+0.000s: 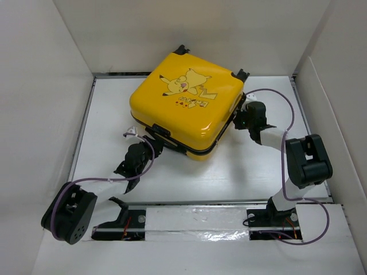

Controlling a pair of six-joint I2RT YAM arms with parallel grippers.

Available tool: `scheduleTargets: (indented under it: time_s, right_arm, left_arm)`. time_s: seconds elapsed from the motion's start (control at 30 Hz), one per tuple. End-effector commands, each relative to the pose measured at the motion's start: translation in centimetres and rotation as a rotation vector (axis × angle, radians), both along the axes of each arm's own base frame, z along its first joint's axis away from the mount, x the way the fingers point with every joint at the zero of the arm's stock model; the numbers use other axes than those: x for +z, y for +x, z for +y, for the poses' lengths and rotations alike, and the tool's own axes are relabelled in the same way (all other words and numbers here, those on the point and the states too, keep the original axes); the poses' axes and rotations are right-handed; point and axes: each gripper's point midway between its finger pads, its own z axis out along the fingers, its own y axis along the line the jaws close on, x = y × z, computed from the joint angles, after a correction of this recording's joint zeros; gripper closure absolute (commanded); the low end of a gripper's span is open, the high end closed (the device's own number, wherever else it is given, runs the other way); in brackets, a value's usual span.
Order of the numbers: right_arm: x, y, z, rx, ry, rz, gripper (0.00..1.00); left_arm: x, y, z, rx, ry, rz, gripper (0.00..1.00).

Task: Pack the luggage

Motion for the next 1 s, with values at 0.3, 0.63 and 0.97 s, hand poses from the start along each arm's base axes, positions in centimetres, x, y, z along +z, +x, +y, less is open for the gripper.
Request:
scheduleTargets:
  time_s: [0.3, 0.63, 0.97]
  right_arm:
    - [8.6, -1.8, 7.0, 0.248, 0.078, -0.238, 0.96]
    - [5.5, -13.0, 3.3, 0.240, 0.076, -0.304, 0.77]
    - [8.6, -12.9, 7.4, 0.475, -0.008, -0.447, 0.56]
  left_arm:
    - [-0.8, -7.7, -3.8, -0.246, -0.025, 0.085, 1.00]
    - [4.7, -7.5, -2.7, -0.223, 0.021, -0.012, 1.00]
    - [7.0, -6.1, -7.0, -0.391, 0.036, -0.037, 0.91]
